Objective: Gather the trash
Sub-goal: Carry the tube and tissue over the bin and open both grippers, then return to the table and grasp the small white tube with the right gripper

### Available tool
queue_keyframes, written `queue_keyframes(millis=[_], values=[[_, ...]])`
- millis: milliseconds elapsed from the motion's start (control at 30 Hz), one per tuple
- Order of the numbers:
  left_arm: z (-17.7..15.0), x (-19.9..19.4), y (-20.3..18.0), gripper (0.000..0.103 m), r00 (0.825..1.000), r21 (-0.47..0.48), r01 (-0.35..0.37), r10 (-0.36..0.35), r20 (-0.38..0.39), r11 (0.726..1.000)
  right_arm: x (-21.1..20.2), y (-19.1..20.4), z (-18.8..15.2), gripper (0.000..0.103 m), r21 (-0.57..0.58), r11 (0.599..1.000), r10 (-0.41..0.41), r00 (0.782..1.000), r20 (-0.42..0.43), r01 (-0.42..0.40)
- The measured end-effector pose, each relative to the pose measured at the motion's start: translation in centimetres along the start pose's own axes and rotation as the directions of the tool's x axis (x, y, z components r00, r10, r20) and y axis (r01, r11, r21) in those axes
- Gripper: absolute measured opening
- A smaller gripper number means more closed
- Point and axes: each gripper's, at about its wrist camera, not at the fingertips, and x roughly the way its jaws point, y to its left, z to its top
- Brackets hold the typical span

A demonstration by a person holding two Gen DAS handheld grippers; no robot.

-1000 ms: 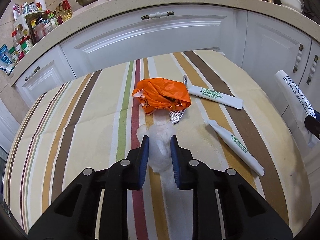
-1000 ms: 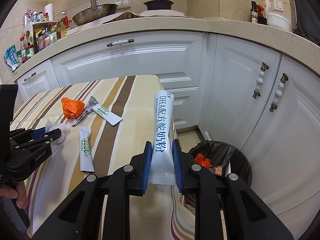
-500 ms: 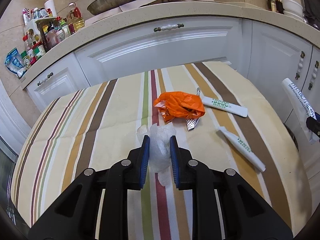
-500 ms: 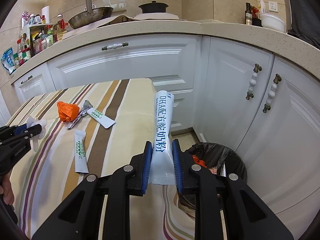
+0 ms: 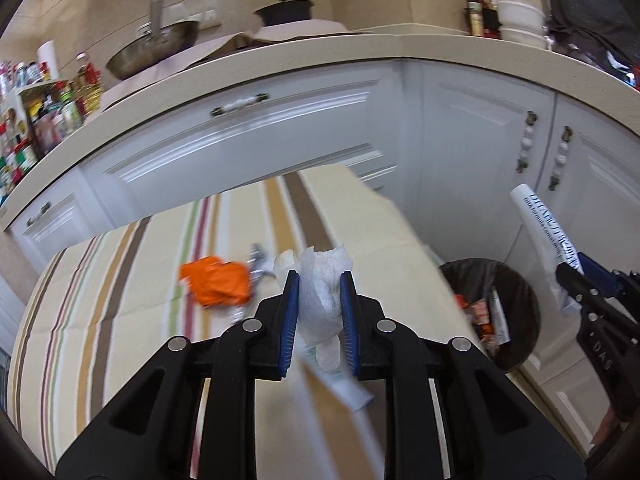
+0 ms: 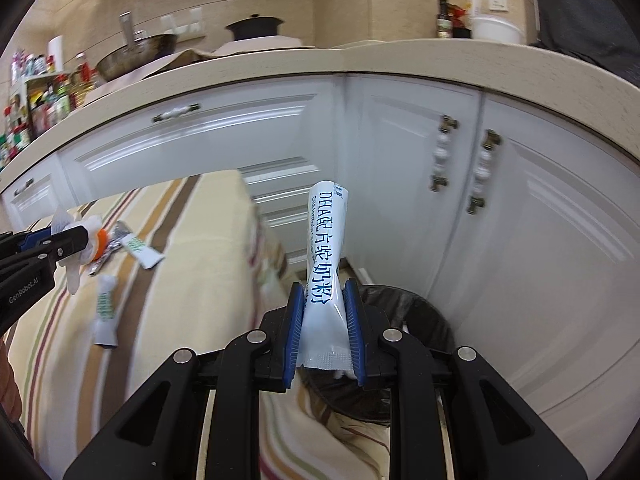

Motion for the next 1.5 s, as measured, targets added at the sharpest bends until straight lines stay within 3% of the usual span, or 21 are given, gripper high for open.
queue_keyframes(millis=[333,733,767,800,833,867,1133,1500], values=[[2.6,3.6,-9.3,0.02,0.992,0.043,0.126,-0.124,-0.035,0.991,1.4,-5.6,-0.7,0.022,0.073,0.994,-0.081,0.997,-0.013,0.081],[3.5,9.4,-17.8,0.024,0.986,0.105,0.148,-0.138,-0.094,0.983,5.0,-9.7,-1.9,0.023,0.129,0.986,-0.102,0.993,-0.051,0.108],[3.4,9.9,-18.3,0.036,0.986,0.115,0.144,-0.134,-0.097,0.983,5.7,-10.0,-2.0,0.024,0.136,0.985,-0.1,0.993,-0.055,0.106],[3.2,10.7,-18.9,0.055,0.986,0.129,0.136,-0.122,-0.11,0.982,6.1,-10.2,-2.1,0.03,0.14,0.984,-0.101,0.993,-0.058,0.108],[3.1,11.1,-19.1,0.06,0.986,0.132,0.131,-0.116,-0.117,0.983,6.6,-10.5,-2.2,0.038,0.144,0.983,-0.107,0.992,-0.062,0.115],[2.9,11.6,-19.3,0.06,0.986,0.133,0.125,-0.108,-0.123,0.983,7.0,-10.6,-2.4,0.04,0.147,0.982,-0.11,0.992,-0.067,0.119],[2.8,12.0,-18.6,0.067,0.984,0.124,0.118,-0.099,-0.146,0.985,7.0,-11.0,-2.7,0.04,0.158,0.979,-0.121,0.99,-0.078,0.132],[3.8,6.9,-13.2,0.073,0.994,0.076,0.096,-0.092,-0.061,0.992,3.9,-7.6,-0.9,0.043,0.124,0.989,-0.076,0.997,-0.025,0.079]])
